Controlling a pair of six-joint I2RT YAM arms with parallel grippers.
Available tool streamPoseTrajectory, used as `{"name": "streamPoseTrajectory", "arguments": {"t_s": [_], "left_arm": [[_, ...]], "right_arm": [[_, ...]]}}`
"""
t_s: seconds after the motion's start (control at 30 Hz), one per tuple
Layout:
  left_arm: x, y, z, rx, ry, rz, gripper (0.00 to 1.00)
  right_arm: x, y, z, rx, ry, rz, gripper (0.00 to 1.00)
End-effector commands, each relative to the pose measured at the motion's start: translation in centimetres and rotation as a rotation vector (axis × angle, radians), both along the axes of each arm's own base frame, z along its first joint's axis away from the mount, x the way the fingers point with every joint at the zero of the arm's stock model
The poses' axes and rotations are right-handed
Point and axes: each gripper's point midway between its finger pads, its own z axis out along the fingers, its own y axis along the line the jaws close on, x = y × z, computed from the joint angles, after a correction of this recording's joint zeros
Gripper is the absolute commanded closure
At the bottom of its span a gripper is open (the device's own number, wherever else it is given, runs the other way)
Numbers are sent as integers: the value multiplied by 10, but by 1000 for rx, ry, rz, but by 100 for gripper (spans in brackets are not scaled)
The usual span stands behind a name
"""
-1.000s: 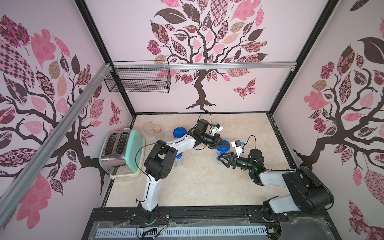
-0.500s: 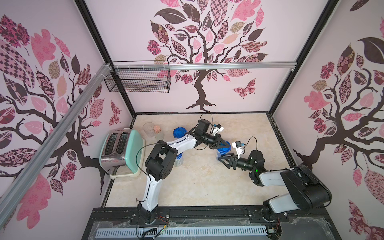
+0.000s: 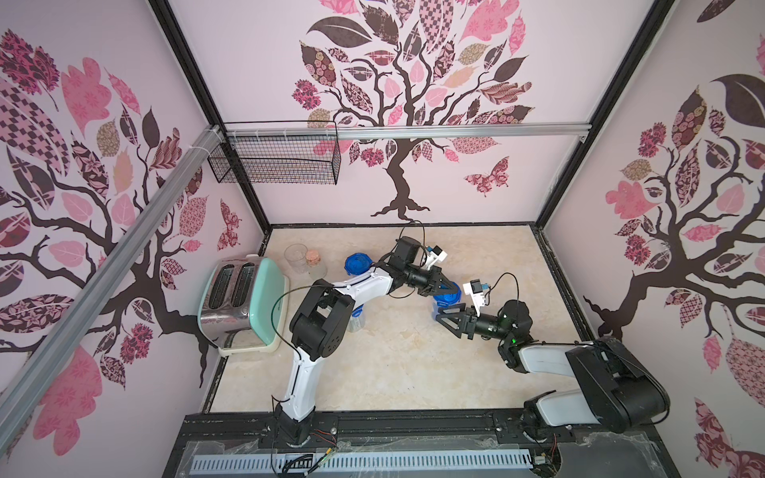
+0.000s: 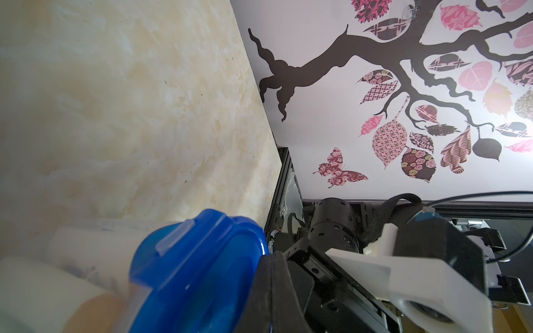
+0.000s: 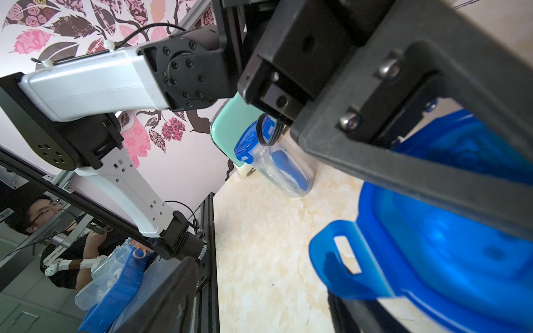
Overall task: Take out toiletry kits
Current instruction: Unfasten the latch on the container, then adjust the container at the center of the board.
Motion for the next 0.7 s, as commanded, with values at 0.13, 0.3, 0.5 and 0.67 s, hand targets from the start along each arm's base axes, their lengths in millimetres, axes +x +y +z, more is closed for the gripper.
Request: {"name": "streamPoseTrajectory", "arguments": {"t_s": [0.13, 0.3, 0.5, 0.67], "left_arm": [[-1, 13, -65, 234, 47, 69, 100], [17, 9, -8, 200, -51, 115, 96], [27, 5, 44, 157, -132, 137, 82], [25, 22, 49, 204, -184, 200, 74]], "right_arm": [[-4, 1, 25, 12, -94, 5, 23], [16, -3, 16, -53, 52, -81, 22], [5, -8, 25, -81, 45, -80, 22], [15, -24, 27, -154, 68, -211, 20]]}}
